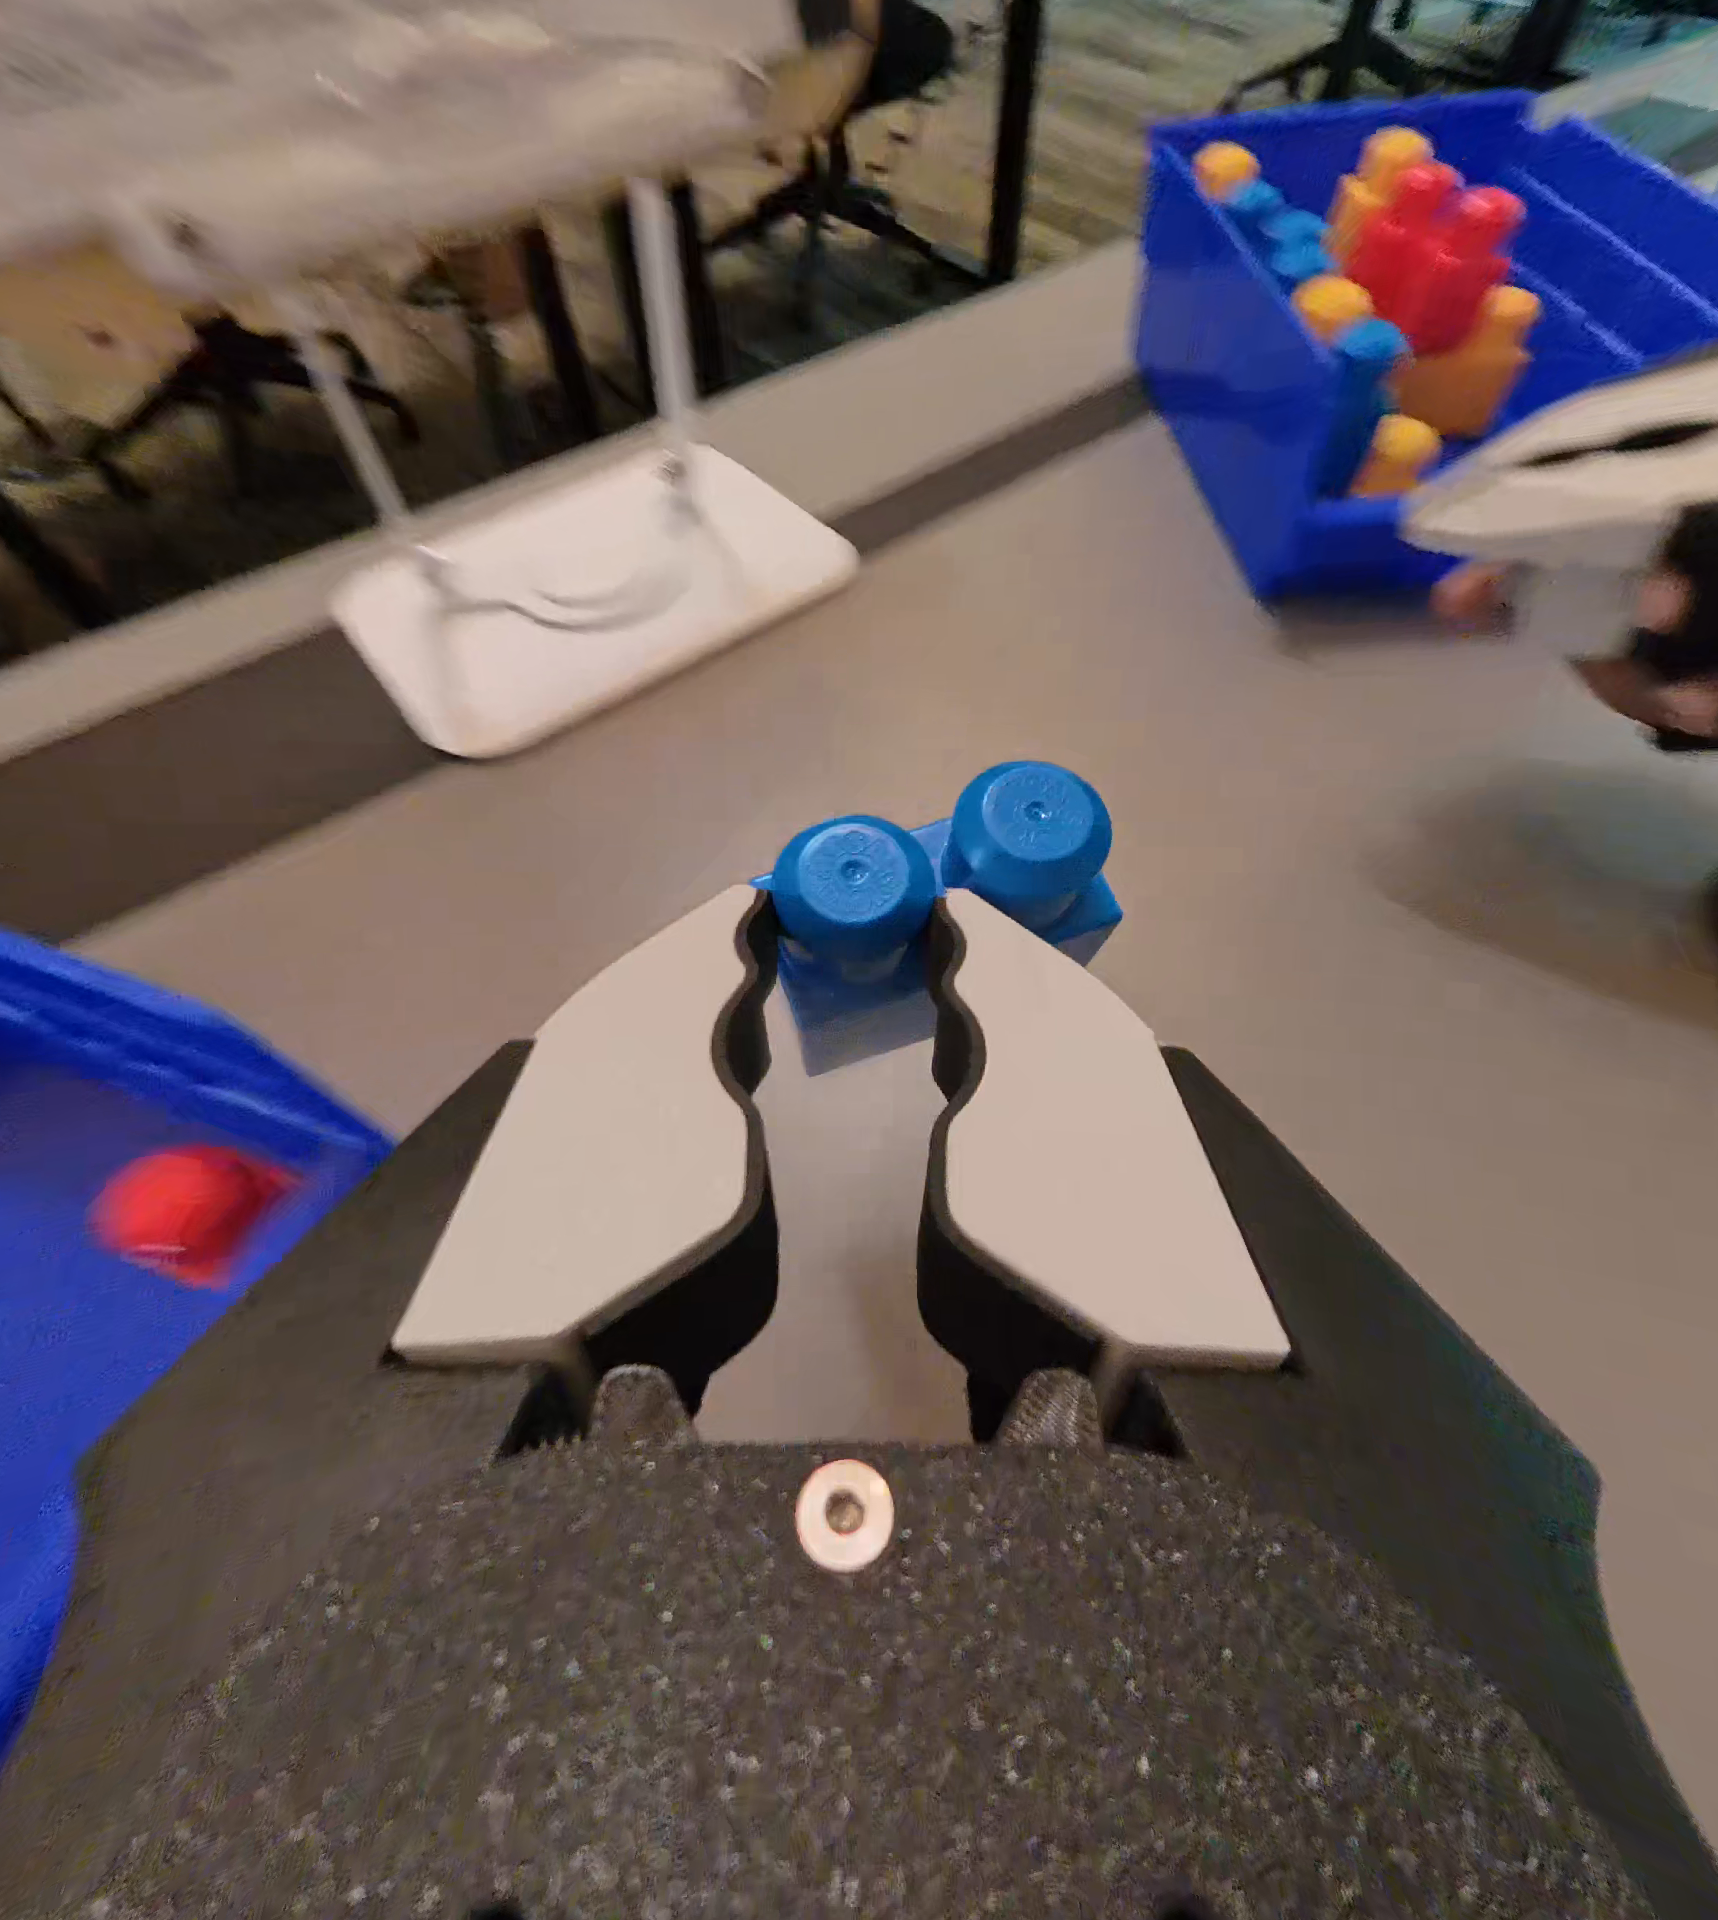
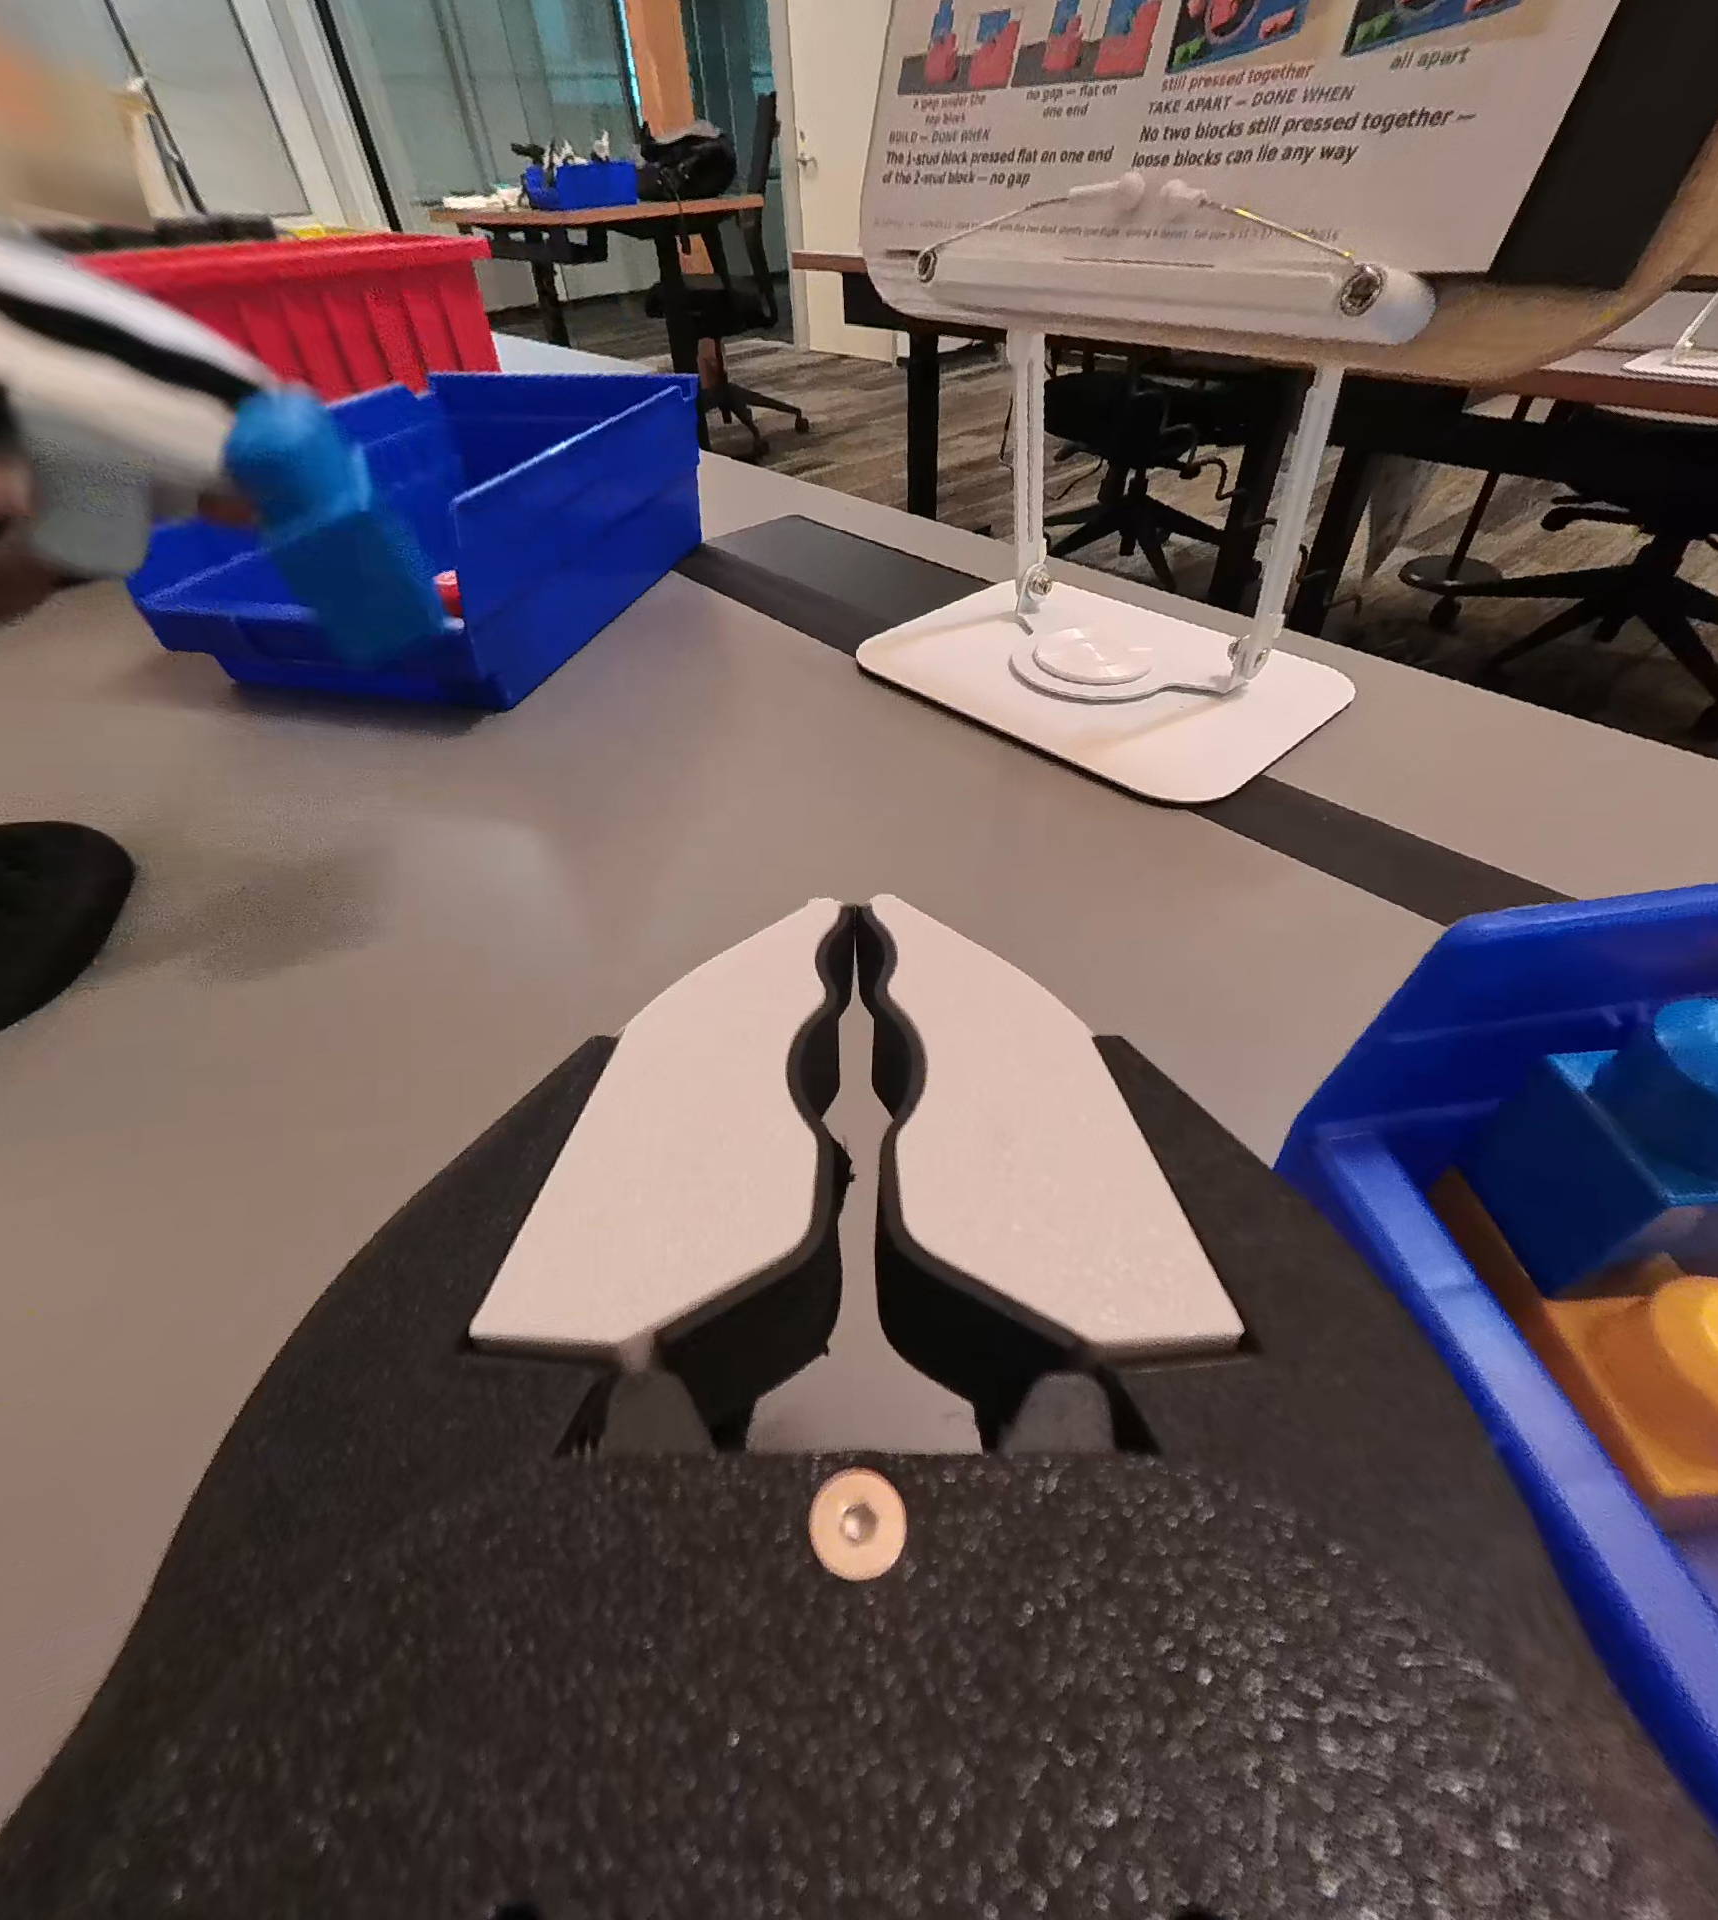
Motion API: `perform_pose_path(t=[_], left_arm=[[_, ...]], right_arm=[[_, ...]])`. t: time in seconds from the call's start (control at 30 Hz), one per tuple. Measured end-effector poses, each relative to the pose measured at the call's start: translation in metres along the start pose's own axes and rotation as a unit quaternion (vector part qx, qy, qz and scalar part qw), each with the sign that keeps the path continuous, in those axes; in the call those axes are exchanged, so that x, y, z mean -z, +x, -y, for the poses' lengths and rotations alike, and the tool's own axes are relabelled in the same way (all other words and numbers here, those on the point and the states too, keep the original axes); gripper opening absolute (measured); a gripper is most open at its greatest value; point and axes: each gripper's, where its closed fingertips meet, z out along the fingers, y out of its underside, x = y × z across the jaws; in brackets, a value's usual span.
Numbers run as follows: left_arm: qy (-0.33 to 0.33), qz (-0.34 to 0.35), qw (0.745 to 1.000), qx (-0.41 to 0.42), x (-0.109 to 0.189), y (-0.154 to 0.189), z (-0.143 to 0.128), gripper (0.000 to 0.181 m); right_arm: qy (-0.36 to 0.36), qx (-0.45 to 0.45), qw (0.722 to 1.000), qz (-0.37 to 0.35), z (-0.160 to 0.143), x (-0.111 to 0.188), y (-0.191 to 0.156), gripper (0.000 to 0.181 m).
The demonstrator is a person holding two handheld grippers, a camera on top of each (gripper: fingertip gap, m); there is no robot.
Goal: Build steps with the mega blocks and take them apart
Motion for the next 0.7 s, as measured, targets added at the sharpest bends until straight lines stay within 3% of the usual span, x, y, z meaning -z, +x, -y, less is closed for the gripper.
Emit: perform_pose_path(t=[0.2,0.37,0.5,0.57,0.7], left_arm=[[-0.026,-0.073,0.996,0.041,-0.009,0.116,-0.049,0.028],[-0.053,-0.103,0.992,0.040,-0.017,0.175,-0.072,0.028],[-0.059,-0.122,0.990,0.043,-0.022,0.190,-0.083,0.030],[-0.053,-0.131,0.989,0.041,-0.021,0.189,-0.080,0.048],[0.002,-0.114,0.992,0.056,-0.004,0.150,-0.052,0.052]], right_arm=[[-0.004,0.004,1.000,-0.004,-0.002,-0.001,-0.001,0.000],[-0.010,0.006,1.000,-0.004,-0.005,-0.002,-0.002,0.000],[-0.010,0.009,1.000,-0.006,-0.005,-0.002,-0.002,0.000],[-0.010,0.009,1.000,-0.006,-0.005,-0.001,-0.002,0.000],[-0.010,0.009,1.000,-0.006,-0.005,-0.001,-0.001,0.000]])
